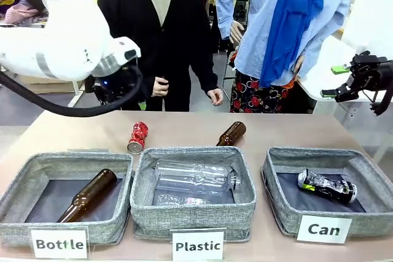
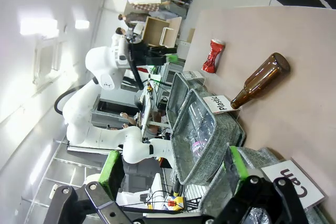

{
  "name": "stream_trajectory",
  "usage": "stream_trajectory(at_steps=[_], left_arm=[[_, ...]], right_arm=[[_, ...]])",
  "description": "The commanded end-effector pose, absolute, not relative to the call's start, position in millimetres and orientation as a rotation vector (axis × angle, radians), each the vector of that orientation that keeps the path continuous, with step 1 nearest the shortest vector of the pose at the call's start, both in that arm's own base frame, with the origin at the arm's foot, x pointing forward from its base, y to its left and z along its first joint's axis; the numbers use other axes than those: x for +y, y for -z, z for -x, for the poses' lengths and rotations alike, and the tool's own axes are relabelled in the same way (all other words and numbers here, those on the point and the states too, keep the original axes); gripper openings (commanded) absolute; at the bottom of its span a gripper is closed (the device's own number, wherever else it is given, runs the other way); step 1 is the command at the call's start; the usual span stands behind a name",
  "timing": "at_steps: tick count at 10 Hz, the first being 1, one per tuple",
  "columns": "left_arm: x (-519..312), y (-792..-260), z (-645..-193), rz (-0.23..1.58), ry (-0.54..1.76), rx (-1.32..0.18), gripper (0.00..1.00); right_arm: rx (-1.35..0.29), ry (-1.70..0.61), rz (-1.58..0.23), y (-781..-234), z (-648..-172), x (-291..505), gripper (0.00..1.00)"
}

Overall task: Sort the can waste into the basket.
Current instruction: Pick up the can waste from the table and place it in the right Fabric basket.

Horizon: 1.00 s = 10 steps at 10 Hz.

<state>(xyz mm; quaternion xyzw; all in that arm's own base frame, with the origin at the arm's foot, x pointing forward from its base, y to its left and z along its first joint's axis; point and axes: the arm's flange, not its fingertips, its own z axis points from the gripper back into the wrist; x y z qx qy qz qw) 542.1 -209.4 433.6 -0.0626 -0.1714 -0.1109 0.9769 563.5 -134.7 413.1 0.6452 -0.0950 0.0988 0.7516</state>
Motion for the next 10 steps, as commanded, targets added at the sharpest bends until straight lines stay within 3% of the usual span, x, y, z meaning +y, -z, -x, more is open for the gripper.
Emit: stream_trajectory(at_steps=[1,4,6,10], left_arm=[[-228.1,-417.9,-558.7,0.057,0.233,-0.346,1.0],[-246.7,-374.9,-576.8,-0.01,0.3,-0.355,1.0],[-248.0,-344.5,-591.9,-0.058,0.307,-0.28,1.0],[-245.8,-306.9,-610.1,-0.009,0.326,-0.204,1.0]], right_arm=[[-0.209,-0.235,-1.414,-415.0,-564.1,-135.8,1.0],[-0.209,-0.235,-1.414,-415.0,-564.1,-135.8,1.0],[-0.209,-0.235,-1.414,-415.0,-564.1,-135.8,1.0],[-0.209,-0.235,-1.414,-415.0,-564.1,-135.8,1.0]])
